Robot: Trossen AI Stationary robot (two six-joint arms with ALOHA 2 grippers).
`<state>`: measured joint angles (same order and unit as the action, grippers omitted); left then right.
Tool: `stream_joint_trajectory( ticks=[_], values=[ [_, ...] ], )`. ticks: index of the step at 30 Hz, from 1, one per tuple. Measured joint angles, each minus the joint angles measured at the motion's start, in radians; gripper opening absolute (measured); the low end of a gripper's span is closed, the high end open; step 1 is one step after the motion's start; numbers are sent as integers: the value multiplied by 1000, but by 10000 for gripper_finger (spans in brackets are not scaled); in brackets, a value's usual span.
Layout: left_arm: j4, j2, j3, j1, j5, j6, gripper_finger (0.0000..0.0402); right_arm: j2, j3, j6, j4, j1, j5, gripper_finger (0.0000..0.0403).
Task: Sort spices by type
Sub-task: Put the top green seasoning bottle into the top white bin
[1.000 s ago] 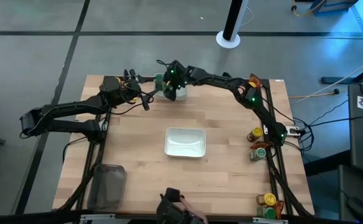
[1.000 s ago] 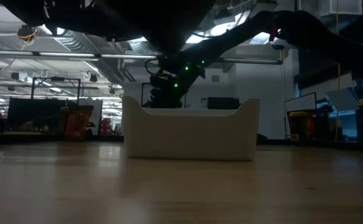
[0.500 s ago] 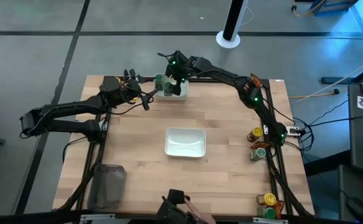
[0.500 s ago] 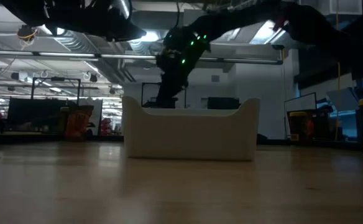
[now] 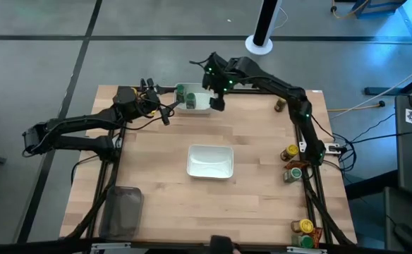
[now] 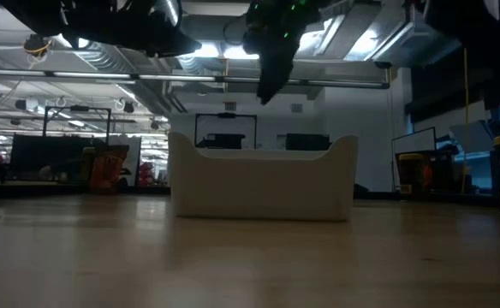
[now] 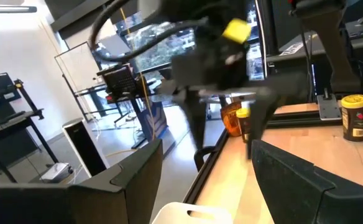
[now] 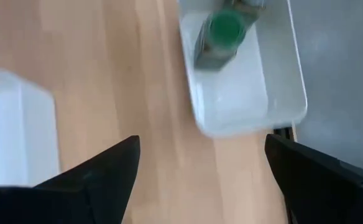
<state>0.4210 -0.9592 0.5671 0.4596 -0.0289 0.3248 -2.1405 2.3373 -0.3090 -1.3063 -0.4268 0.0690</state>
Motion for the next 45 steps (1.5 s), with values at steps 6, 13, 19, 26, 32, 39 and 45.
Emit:
stream_joint_trajectory(
  ticks=[6, 13, 19, 26, 32, 39, 45],
  values=[
    [0, 0, 0, 0, 0, 0, 235, 80, 0, 68, -195, 71, -41, 344],
    [-6, 0, 0, 0, 0, 0, 235, 165, -22, 154, -263, 162, -36, 344],
    [-17, 0, 0, 0, 0, -3, 235, 281, -150, 242, -265, 235, -71, 344],
    [-17, 0, 0, 0, 0, -9, 235, 482, -434, 408, -263, 316, -132, 344],
    [-16, 0, 0, -1, 0, -15, 235, 657, -658, 638, -259, 400, -183, 344],
    [-11, 0, 0, -1, 0, -21, 235, 798, -827, 951, -265, 493, -183, 344],
    [-10, 0, 0, -1, 0, -77, 235, 854, -933, 1202, -265, 565, -158, 344]
  ],
)
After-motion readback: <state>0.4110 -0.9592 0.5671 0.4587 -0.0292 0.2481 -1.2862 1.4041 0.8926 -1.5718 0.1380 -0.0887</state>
